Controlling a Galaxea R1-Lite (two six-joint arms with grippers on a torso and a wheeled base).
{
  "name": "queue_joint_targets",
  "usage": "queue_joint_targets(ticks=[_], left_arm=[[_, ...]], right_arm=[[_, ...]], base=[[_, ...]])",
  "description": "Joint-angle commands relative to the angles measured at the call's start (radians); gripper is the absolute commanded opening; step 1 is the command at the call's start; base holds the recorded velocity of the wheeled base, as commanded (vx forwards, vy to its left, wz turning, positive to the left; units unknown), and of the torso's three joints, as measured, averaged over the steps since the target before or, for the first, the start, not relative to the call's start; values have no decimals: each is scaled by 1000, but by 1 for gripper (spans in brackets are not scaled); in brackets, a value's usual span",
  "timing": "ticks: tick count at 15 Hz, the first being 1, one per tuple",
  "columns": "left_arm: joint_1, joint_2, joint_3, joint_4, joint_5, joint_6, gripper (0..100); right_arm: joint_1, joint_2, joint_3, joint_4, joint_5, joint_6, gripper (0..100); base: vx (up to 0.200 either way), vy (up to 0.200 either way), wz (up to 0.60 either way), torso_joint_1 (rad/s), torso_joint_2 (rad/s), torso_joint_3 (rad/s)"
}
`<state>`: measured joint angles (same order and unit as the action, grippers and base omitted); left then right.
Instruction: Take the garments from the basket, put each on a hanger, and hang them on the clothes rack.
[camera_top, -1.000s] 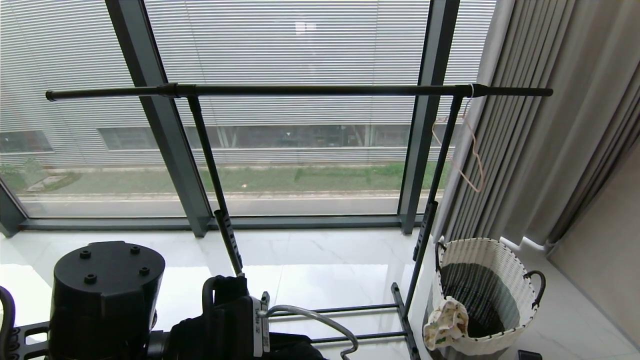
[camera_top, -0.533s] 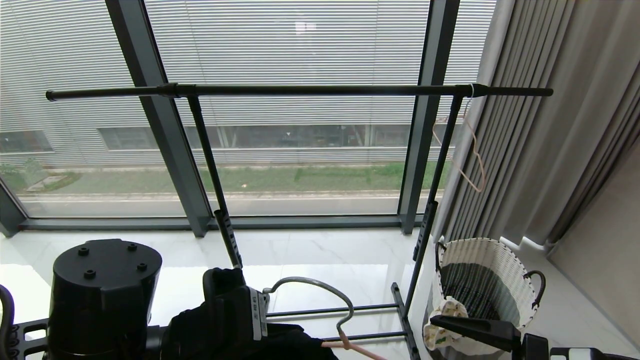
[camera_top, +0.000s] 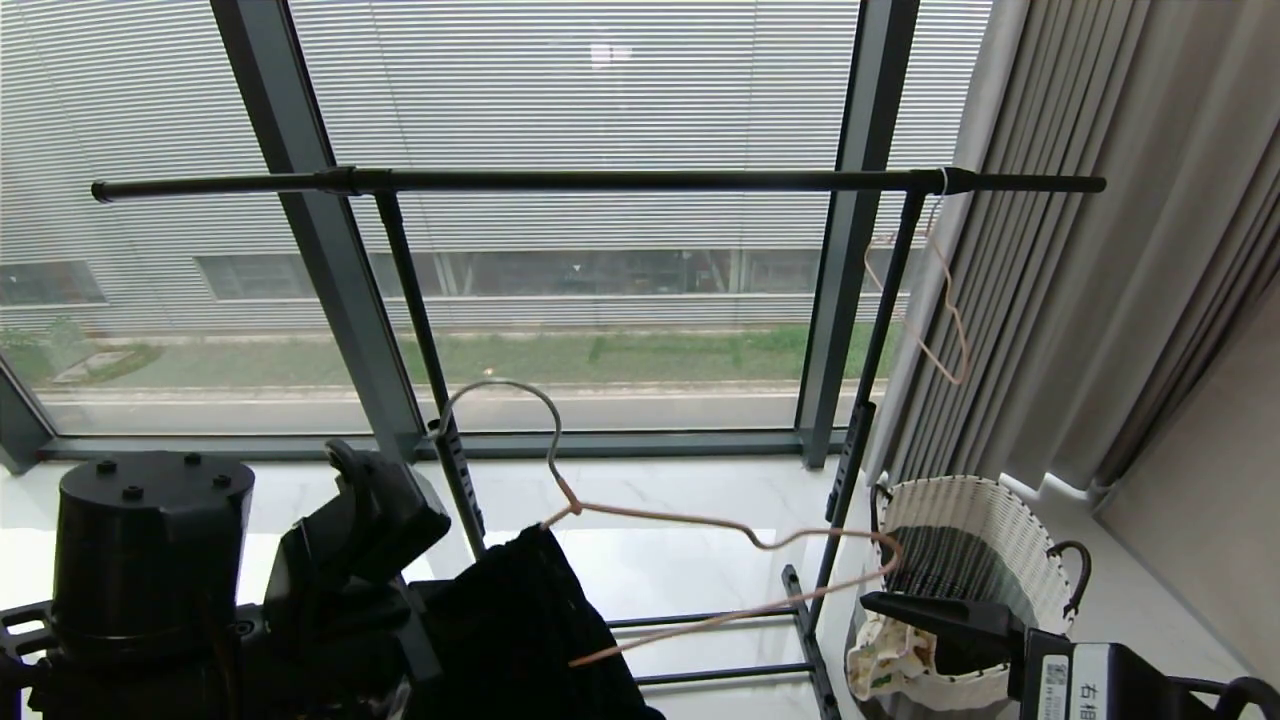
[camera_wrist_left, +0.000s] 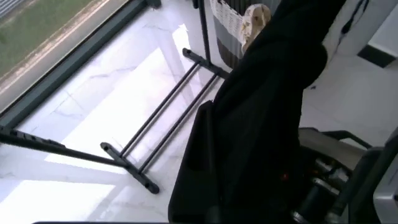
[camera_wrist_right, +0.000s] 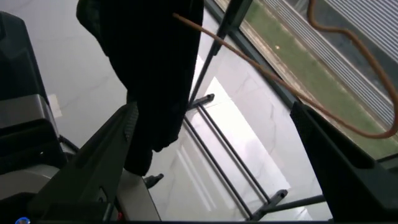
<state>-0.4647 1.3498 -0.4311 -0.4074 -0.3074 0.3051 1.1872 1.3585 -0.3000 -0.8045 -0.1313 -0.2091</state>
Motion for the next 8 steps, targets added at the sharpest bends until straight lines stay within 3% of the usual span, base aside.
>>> queue_joint_targets(ticks=[1, 2, 4, 8], left_arm=[[51, -9, -78, -1, 19, -44, 0], [52, -23, -90, -1, 19, -44, 0], [49, -49, -94, -1, 16, -41, 0], [49, -75, -101, -1, 18, -41, 0]], right_arm=[[0, 74, -39, -2, 2, 2, 100], [-3, 120, -71, -9, 1, 19, 100], [-9, 249, -176, -59, -7, 134, 100], [-28, 462, -380, -107, -100, 221, 100]], base=[[0, 0, 0, 0, 0, 0], [0, 0, 0, 0, 0, 0], [0, 0, 0, 0, 0, 0], [0, 0, 0, 0, 0, 0]])
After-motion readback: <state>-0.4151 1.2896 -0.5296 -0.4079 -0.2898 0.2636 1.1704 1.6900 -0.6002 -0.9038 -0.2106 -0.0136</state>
